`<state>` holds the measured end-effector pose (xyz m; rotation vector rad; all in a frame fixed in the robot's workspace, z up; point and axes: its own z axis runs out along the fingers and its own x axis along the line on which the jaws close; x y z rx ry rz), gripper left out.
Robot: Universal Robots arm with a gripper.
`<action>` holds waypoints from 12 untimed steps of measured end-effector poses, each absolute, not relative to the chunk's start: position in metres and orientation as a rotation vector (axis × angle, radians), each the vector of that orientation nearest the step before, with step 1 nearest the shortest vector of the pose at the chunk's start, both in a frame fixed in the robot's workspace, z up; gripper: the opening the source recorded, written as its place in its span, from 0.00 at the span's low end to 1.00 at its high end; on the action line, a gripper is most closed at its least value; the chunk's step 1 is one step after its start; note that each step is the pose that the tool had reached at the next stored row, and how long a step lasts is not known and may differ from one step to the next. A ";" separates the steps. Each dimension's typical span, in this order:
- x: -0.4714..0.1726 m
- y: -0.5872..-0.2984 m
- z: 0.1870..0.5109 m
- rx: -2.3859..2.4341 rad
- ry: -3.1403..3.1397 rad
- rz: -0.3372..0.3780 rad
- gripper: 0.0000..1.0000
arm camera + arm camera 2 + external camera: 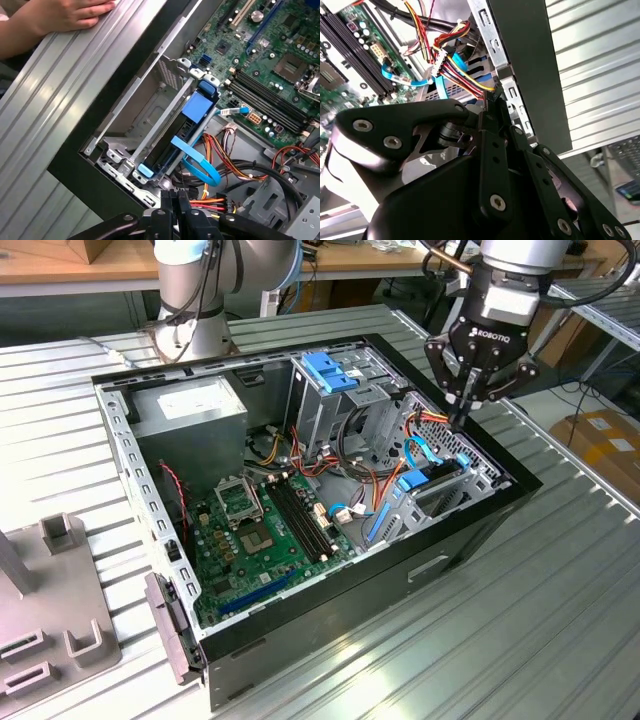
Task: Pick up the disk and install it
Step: 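Insert the second disk wire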
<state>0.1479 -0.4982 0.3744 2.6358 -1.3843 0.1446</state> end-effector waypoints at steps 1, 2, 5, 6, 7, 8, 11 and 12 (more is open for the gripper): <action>0.148 -0.498 0.374 2.625 -1.405 0.142 0.16; 0.148 -0.498 0.374 2.610 -1.433 0.139 0.16; 0.148 -0.498 0.374 2.580 -1.493 0.129 0.16; 0.148 -0.498 0.374 2.573 -1.510 0.126 0.16; 0.148 -0.498 0.374 2.564 -1.534 0.119 0.16; 0.148 -0.498 0.374 2.558 -1.554 0.113 0.16; 0.148 -0.498 0.374 2.545 -1.604 0.095 0.16; 0.148 -0.498 0.374 2.545 -1.604 0.095 0.16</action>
